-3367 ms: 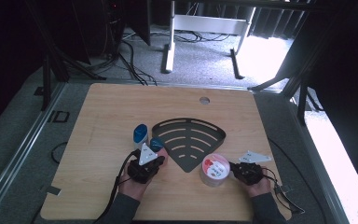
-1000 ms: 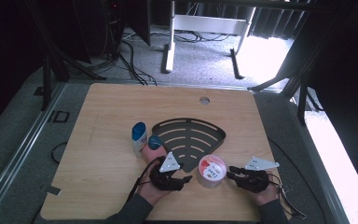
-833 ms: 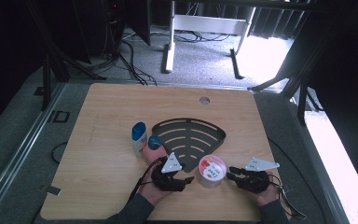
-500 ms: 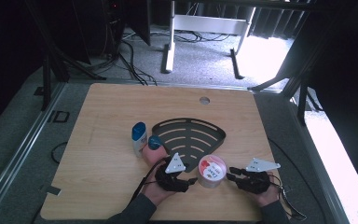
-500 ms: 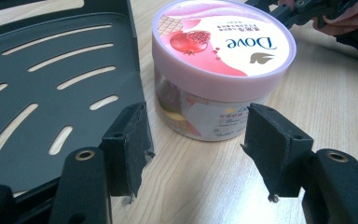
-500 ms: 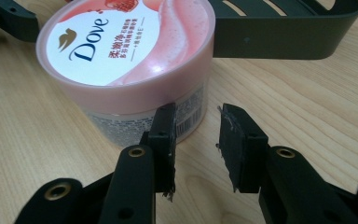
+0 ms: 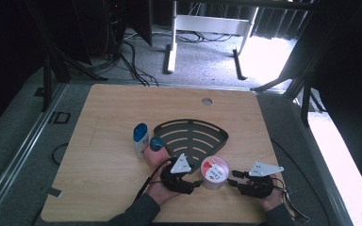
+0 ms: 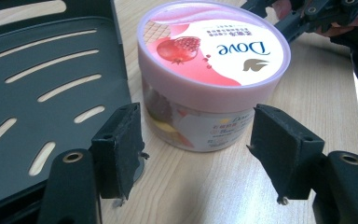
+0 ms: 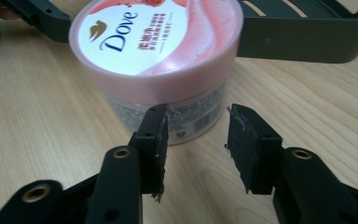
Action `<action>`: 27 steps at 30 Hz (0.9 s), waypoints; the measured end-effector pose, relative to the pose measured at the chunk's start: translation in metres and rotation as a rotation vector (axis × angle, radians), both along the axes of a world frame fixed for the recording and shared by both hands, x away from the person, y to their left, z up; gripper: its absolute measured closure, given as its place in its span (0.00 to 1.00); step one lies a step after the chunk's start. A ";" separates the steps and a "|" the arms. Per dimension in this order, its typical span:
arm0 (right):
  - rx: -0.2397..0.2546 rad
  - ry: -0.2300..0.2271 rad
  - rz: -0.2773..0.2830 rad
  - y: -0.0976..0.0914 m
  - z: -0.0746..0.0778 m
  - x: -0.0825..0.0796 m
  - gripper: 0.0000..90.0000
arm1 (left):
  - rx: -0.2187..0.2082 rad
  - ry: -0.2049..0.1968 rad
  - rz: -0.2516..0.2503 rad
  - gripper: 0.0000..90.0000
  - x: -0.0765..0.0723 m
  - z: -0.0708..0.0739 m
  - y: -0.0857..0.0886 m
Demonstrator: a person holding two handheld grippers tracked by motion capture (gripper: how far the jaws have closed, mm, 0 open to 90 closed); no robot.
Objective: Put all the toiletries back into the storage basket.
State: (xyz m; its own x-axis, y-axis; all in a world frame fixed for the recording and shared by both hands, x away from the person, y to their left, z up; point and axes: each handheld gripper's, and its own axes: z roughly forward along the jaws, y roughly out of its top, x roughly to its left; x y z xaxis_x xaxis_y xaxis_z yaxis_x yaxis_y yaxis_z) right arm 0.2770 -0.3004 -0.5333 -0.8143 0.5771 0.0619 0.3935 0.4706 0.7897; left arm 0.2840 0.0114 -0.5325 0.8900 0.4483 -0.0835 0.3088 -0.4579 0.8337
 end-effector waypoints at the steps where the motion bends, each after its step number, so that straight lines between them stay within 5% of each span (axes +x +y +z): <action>1: 0.000 0.001 0.006 0.000 0.000 0.000 0.62 | 0.004 -0.001 0.001 0.37 0.000 0.000 -0.001; 15: -0.029 -0.002 0.084 0.007 0.002 0.000 0.54 | 0.035 -0.009 -0.029 0.35 0.006 -0.006 -0.011; 27: -0.056 -0.005 0.143 0.014 0.003 0.008 0.38 | 0.054 -0.034 -0.059 0.32 0.009 -0.011 -0.015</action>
